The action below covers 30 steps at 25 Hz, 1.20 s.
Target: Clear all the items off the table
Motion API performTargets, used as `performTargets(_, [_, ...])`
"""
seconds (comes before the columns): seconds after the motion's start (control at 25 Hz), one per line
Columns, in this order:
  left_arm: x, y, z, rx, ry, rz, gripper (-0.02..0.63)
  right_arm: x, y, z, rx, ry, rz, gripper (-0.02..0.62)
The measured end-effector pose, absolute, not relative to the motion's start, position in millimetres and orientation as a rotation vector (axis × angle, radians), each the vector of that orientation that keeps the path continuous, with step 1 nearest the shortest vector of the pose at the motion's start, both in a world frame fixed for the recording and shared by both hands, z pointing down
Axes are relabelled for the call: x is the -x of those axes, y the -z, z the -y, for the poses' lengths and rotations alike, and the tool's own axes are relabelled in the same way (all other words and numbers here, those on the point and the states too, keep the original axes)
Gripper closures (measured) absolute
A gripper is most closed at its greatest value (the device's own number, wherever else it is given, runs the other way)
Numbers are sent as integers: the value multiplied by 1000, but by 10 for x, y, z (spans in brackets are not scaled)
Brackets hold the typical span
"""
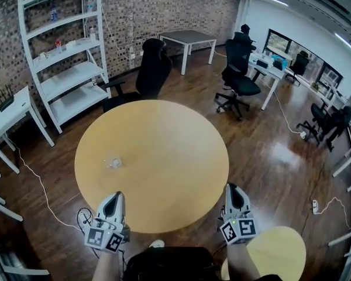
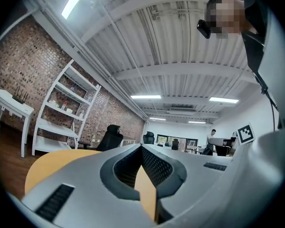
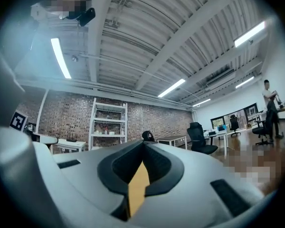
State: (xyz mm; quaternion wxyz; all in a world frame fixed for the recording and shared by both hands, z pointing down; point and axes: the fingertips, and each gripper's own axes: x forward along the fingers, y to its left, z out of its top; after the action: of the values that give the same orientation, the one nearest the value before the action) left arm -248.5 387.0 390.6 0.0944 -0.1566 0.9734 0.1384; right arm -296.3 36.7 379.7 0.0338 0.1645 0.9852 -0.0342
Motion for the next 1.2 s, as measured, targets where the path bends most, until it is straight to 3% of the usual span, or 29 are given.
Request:
performTargets(0.8, [1905, -4025, -3887, 209, -399, -2930, 614, 2885, -4113, -266, -696, 114, -3078, 592])
performTargets(1.2, [2168, -4304, -4309, 81, -372, -2977, 614, 3302, -4378, -693, -814, 48, -3122, 592])
